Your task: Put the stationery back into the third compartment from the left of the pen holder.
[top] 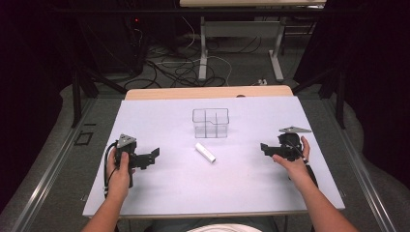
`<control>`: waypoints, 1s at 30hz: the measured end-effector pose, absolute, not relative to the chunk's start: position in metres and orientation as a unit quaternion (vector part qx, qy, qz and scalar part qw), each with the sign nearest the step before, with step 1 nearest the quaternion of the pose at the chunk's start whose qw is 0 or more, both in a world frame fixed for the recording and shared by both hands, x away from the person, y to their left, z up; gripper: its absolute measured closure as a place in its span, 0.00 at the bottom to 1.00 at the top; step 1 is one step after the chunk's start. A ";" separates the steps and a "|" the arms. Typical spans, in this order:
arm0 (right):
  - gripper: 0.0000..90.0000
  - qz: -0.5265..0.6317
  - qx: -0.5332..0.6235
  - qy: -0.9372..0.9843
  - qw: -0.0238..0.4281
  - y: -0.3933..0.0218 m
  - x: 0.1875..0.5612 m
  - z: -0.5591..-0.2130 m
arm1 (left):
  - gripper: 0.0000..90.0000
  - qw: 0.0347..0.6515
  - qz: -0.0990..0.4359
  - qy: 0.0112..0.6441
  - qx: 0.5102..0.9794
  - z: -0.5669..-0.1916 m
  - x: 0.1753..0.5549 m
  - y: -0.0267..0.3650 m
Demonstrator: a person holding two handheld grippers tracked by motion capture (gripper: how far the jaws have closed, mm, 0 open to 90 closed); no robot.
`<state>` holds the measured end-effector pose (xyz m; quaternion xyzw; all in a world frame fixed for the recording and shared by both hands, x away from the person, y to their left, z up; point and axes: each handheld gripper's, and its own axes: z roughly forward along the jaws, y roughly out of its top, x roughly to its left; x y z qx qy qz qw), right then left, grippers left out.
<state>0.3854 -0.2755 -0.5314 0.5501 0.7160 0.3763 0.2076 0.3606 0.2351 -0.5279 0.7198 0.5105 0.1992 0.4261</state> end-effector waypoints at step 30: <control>0.16 0.284 0.490 0.817 0.115 -0.173 0.414 -0.527 | 0.01 0.416 0.207 0.521 0.716 -0.527 0.358 0.245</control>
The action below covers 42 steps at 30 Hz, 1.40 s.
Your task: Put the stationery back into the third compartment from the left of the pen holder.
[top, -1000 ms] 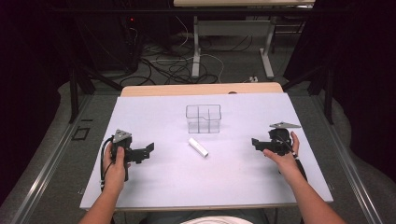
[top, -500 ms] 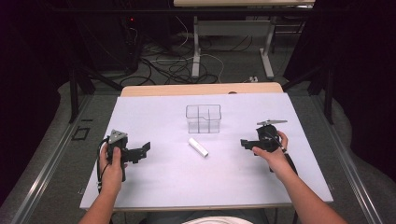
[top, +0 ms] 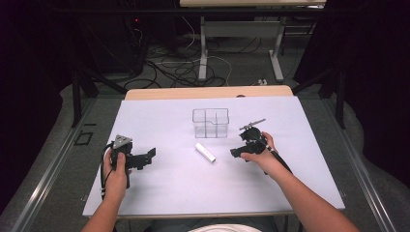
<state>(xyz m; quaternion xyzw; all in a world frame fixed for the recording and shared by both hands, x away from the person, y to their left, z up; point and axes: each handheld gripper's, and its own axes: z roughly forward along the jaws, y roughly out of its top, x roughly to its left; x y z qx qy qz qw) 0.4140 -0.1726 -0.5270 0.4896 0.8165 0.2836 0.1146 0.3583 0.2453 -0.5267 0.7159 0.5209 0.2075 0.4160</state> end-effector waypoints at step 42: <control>0.24 0.257 0.427 0.864 0.074 -0.050 0.452 -0.512 | 0.01 0.418 0.204 0.522 0.715 -0.529 0.361 0.247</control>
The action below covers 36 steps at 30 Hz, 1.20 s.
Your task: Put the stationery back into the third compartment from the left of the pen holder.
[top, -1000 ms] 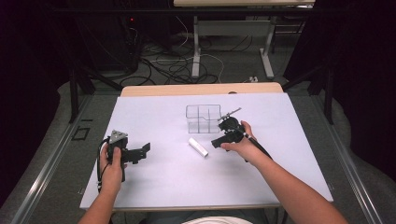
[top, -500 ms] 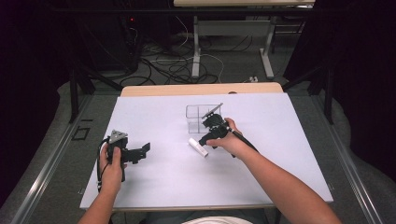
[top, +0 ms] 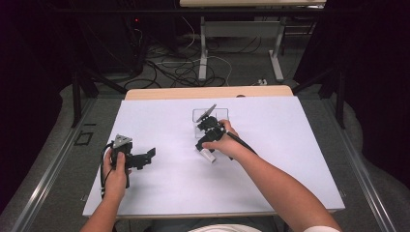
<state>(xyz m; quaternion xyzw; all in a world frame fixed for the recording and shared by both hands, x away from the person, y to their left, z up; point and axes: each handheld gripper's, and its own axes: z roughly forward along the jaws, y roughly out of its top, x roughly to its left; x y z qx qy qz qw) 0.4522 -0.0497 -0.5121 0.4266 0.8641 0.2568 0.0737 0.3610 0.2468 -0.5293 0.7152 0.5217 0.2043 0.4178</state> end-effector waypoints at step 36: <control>0.66 0.149 0.414 0.897 0.022 -0.019 0.464 -0.527 | 0.01 0.418 0.202 0.523 0.714 -0.529 0.361 0.248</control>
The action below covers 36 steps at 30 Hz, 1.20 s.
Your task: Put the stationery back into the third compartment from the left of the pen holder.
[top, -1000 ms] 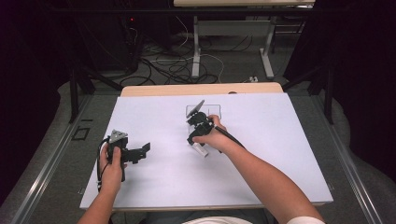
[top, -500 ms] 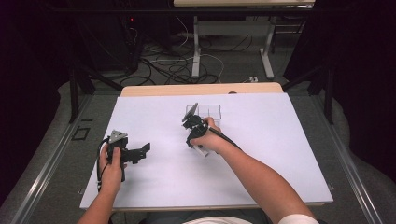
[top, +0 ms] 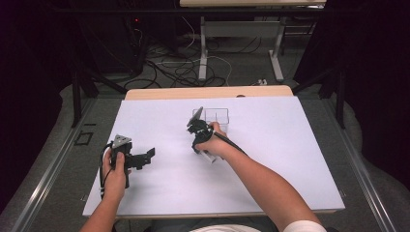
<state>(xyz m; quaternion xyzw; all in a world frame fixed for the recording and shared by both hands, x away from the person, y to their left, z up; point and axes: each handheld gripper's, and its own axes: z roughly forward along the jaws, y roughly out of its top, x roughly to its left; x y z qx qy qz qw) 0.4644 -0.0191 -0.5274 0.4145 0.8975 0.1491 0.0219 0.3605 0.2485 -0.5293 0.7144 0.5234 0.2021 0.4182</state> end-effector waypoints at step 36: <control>0.74 0.137 0.407 0.902 0.040 -0.015 0.463 -0.530 | 0.01 0.415 0.199 0.524 0.717 -0.530 0.361 0.249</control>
